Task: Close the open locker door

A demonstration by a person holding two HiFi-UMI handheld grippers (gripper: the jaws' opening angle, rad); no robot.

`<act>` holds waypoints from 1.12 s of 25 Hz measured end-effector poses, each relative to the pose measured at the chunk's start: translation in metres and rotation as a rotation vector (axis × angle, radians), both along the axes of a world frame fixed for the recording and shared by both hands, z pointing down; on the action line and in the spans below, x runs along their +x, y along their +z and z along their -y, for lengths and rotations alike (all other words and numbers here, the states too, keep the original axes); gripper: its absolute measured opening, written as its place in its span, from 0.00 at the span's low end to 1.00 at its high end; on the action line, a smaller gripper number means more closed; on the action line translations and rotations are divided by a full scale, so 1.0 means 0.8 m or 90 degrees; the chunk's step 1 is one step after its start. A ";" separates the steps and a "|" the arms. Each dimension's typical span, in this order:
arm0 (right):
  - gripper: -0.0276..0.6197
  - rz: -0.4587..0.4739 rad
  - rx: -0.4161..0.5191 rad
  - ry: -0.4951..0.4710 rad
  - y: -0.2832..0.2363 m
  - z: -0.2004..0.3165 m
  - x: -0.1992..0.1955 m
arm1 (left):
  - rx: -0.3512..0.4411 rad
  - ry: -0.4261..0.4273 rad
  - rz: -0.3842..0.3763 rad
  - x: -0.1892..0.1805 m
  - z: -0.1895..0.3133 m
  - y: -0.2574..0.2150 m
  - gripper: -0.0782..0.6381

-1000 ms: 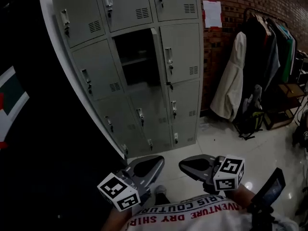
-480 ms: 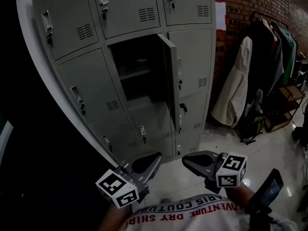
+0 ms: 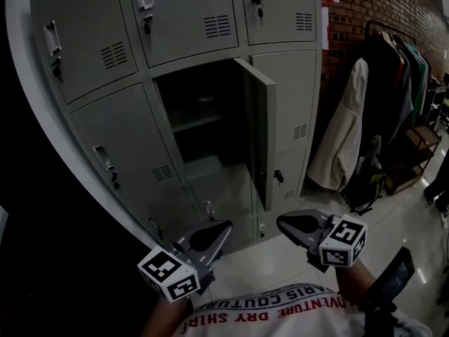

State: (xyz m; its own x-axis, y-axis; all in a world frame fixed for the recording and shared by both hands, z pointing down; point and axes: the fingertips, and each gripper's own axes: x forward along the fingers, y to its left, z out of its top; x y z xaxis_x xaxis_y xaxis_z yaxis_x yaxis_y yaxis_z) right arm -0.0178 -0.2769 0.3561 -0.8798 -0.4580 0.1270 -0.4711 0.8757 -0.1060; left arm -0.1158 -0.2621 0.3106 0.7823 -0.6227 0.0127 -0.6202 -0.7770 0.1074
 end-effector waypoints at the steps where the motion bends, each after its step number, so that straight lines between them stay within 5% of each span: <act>1: 0.03 -0.008 0.015 0.012 -0.006 0.013 0.005 | -0.002 0.001 0.000 -0.003 0.005 0.002 0.12; 10: 0.02 0.028 0.064 0.210 -0.059 0.165 0.061 | -0.020 0.005 -0.005 -0.029 0.040 0.012 0.12; 28: 0.01 0.030 0.094 0.119 -0.072 0.184 -0.025 | -0.046 0.023 -0.011 -0.062 0.104 0.029 0.12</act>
State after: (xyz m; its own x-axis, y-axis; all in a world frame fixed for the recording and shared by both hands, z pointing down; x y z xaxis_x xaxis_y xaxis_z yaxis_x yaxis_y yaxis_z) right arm -0.0382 -0.4241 0.2982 -0.7816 -0.6237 0.0073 -0.6237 0.7816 -0.0088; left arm -0.1653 -0.3452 0.3342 0.8049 -0.5919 0.0437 -0.5895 -0.7887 0.1746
